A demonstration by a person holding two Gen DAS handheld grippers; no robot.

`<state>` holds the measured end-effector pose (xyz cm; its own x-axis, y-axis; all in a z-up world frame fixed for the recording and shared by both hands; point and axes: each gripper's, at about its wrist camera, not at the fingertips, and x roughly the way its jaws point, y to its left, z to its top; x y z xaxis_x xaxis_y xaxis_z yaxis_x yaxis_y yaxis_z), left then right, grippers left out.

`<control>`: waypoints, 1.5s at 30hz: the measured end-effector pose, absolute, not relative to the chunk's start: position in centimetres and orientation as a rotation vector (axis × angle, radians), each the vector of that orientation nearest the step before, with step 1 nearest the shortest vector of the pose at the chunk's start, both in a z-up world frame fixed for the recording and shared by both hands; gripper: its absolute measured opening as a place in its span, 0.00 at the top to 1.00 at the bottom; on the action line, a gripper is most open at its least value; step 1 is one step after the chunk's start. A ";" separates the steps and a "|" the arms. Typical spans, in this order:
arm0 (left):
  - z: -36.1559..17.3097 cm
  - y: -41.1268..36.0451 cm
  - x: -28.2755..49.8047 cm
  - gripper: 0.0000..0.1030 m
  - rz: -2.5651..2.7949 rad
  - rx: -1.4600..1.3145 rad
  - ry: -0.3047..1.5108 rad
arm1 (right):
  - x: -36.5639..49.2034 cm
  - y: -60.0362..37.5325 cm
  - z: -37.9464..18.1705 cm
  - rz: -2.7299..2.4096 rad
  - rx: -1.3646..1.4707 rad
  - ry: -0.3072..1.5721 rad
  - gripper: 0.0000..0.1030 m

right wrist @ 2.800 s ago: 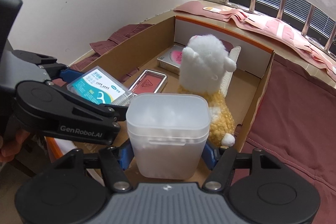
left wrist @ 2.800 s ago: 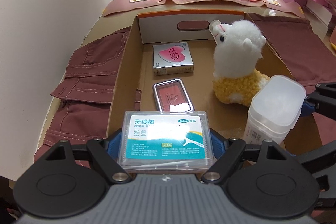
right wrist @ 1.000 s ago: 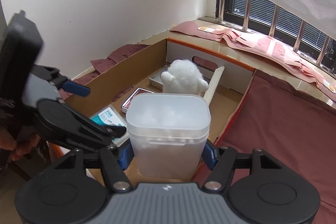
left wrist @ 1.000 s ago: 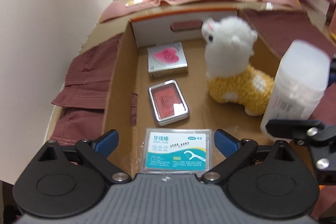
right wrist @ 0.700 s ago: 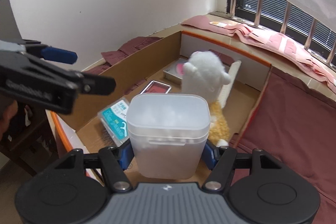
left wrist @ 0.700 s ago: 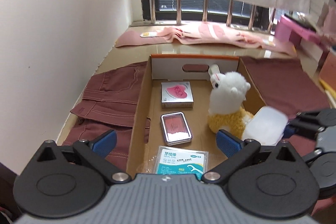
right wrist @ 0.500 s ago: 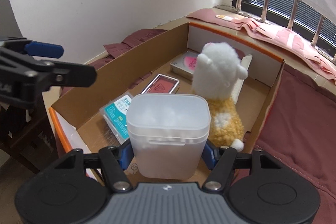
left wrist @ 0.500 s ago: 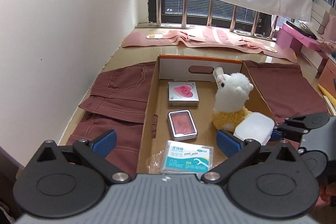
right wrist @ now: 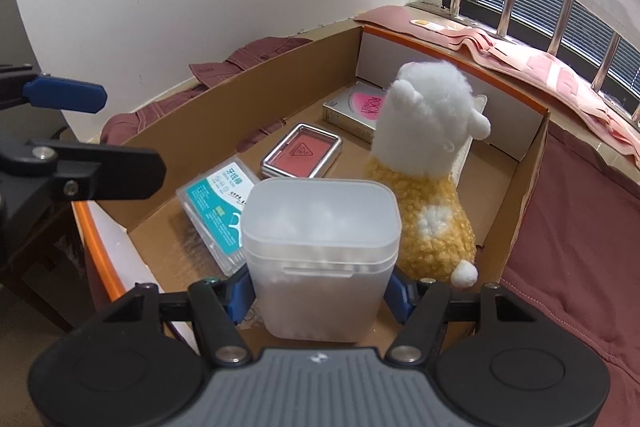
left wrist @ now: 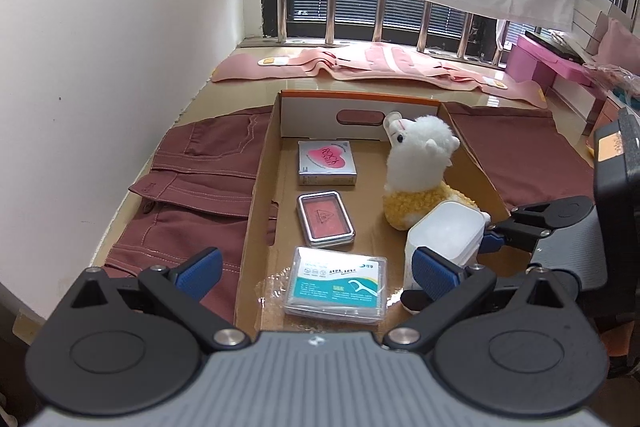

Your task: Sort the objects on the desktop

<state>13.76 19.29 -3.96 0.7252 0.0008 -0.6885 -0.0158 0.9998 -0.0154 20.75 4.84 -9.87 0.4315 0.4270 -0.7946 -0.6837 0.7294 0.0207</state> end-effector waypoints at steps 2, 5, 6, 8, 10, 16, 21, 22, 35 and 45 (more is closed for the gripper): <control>-4.0 19.3 13.7 0.00 0.007 -0.023 0.760 | 20.8 4.8 -9.9 0.704 -0.330 0.879 0.38; -4.1 19.3 13.6 0.00 0.009 -0.023 0.761 | 20.9 4.9 -9.9 0.698 -0.339 0.879 0.38; -4.0 19.3 13.6 0.00 0.010 -0.023 0.761 | 20.9 4.9 -9.9 0.698 -0.344 0.879 0.38; -4.0 19.4 13.6 0.00 0.013 -0.023 0.759 | 20.9 5.0 -9.9 0.699 -0.348 0.882 0.38; -4.0 19.4 13.5 0.00 0.014 -0.025 0.760 | 21.0 5.0 -9.9 0.699 -0.348 0.888 0.37; -4.1 19.4 13.5 0.00 0.013 -0.025 0.762 | 21.1 5.0 -9.9 0.697 -0.346 0.892 0.37; -3.9 19.3 13.4 0.00 0.008 -0.023 0.759 | 20.8 4.8 -9.7 0.697 -0.350 0.892 0.37; -3.9 19.3 13.5 0.00 0.008 -0.023 0.759 | 20.7 4.7 -9.6 0.697 -0.351 0.891 0.37; -3.9 18.8 13.7 0.00 0.022 -0.031 0.800 | 19.0 3.6 -7.2 0.708 -0.350 0.857 0.16; -2.3 18.4 13.2 0.00 0.035 -0.038 0.774 | 17.4 1.8 -4.0 0.710 -0.287 0.829 0.00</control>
<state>13.25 18.38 -2.34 0.7145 0.0173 -0.6995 -0.0452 0.9987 -0.0215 17.43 1.78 -3.98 0.4647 0.4620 -0.7554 -0.6755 0.7366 0.0350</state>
